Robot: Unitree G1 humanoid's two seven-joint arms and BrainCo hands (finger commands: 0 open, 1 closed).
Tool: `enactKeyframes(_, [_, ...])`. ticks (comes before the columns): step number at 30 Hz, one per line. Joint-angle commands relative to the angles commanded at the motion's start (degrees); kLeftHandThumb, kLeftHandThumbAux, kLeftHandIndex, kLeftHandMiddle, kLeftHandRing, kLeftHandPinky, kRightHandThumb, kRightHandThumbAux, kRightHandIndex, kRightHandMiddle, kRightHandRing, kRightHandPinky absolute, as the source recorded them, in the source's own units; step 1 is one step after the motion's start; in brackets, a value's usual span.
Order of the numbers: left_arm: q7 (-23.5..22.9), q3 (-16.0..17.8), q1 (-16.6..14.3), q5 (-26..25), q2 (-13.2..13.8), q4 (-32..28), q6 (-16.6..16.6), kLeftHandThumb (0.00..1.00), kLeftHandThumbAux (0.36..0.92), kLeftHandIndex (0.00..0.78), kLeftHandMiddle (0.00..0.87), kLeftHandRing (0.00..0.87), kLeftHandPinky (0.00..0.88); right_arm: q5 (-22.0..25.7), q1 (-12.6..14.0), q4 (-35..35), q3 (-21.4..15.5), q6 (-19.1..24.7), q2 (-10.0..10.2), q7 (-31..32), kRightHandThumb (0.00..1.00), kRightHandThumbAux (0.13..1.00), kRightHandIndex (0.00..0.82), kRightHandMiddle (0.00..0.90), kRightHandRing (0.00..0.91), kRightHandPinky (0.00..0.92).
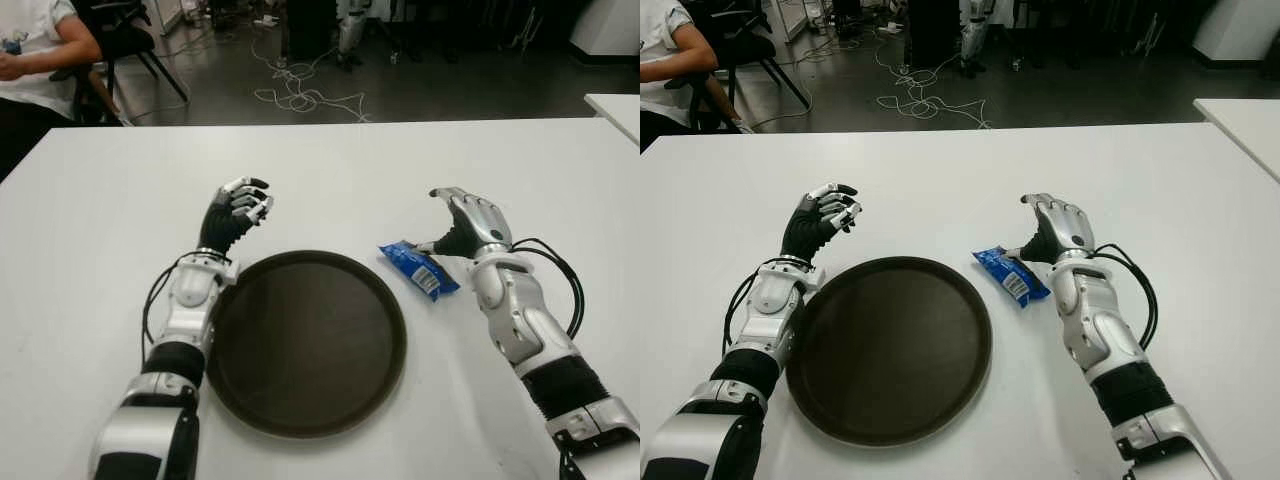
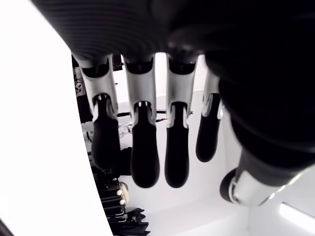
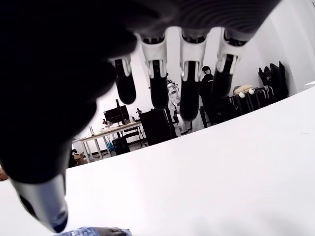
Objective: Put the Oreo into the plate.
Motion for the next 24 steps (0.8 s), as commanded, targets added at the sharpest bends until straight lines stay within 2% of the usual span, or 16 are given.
enactKeyframes(14, [0.4, -0.6, -0.2, 0.5, 0.5, 0.2, 0.4, 0.826, 0.680, 0.385, 0.502, 0.559, 0.571, -0.3, -0.2, 0.2, 1.0, 0.0, 0.0, -0.2, 0.000, 0.726, 0.183, 0.217, 0.227, 0.198])
enactKeyframes(24, [0.0, -0.7, -0.6, 0.1, 0.7, 0.9, 0.2, 0.825, 0.681, 0.381, 0.506, 0.556, 0.562, -0.5, -0.3, -0.2, 2.1, 0.4, -0.3, 1.0, 0.000, 0.730, 0.166, 0.195, 0.209, 0.207])
